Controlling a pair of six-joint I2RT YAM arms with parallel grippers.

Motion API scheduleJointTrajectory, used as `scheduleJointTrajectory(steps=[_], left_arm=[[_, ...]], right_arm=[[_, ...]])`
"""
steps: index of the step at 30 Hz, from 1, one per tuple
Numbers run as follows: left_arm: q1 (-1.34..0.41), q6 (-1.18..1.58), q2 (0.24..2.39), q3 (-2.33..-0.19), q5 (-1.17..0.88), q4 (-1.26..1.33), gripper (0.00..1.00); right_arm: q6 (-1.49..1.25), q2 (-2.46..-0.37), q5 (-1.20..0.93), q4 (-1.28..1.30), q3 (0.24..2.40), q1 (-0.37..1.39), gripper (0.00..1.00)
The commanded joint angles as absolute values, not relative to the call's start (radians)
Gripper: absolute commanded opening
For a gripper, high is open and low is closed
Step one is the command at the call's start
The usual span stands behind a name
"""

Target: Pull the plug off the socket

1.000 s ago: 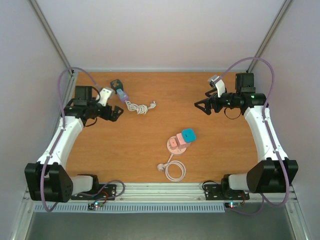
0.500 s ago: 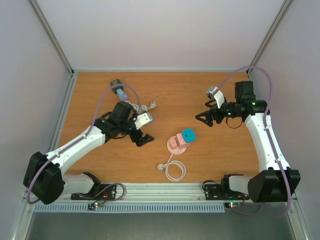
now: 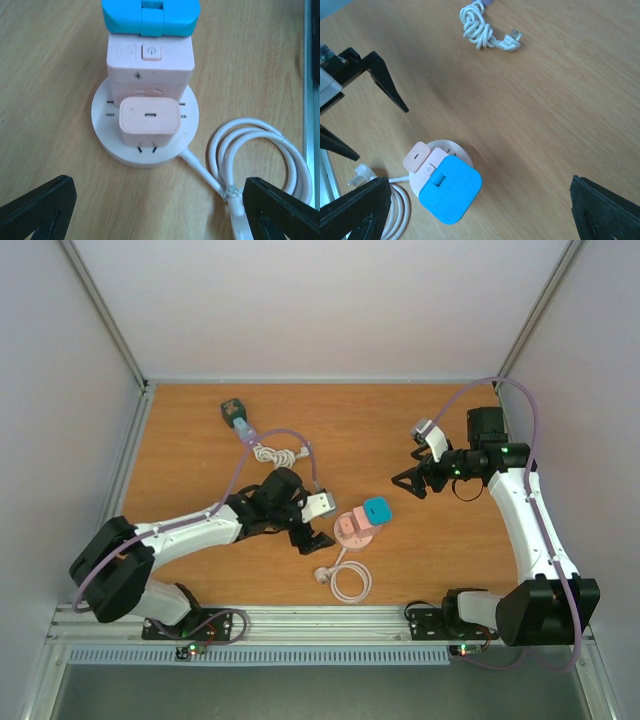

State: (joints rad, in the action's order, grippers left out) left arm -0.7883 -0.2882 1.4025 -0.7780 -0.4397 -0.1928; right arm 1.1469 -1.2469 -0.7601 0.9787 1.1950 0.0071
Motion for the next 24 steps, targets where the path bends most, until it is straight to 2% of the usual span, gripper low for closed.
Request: scheduleJointTrajectory(steps=[1,13,18,24], left_arm=[[-0.802,-0.276,1.457,-0.77,-0.421,0.005,0.92],[-0.826,-0.267,1.611,-0.78,-0.459,0.159,0.84],[-0.838,-0.267,1.682,-0.802,-0.439,0.19,0.75],[-0.838,-0.245,1.719,-0.816,-0.387,0.225,0.67]], right_arm=[[1.165,-1.239,-0.76,0.983,1.183,0.014,0.98],[1.194,-1.249,-0.747,0.983,1.136,0.014,0.98],[1.208,-1.26,-0.741,0.982,1.125,0.015,0.98],[1.227,-1.278,-0.733,0.982,1.121,0.015,0.99]])
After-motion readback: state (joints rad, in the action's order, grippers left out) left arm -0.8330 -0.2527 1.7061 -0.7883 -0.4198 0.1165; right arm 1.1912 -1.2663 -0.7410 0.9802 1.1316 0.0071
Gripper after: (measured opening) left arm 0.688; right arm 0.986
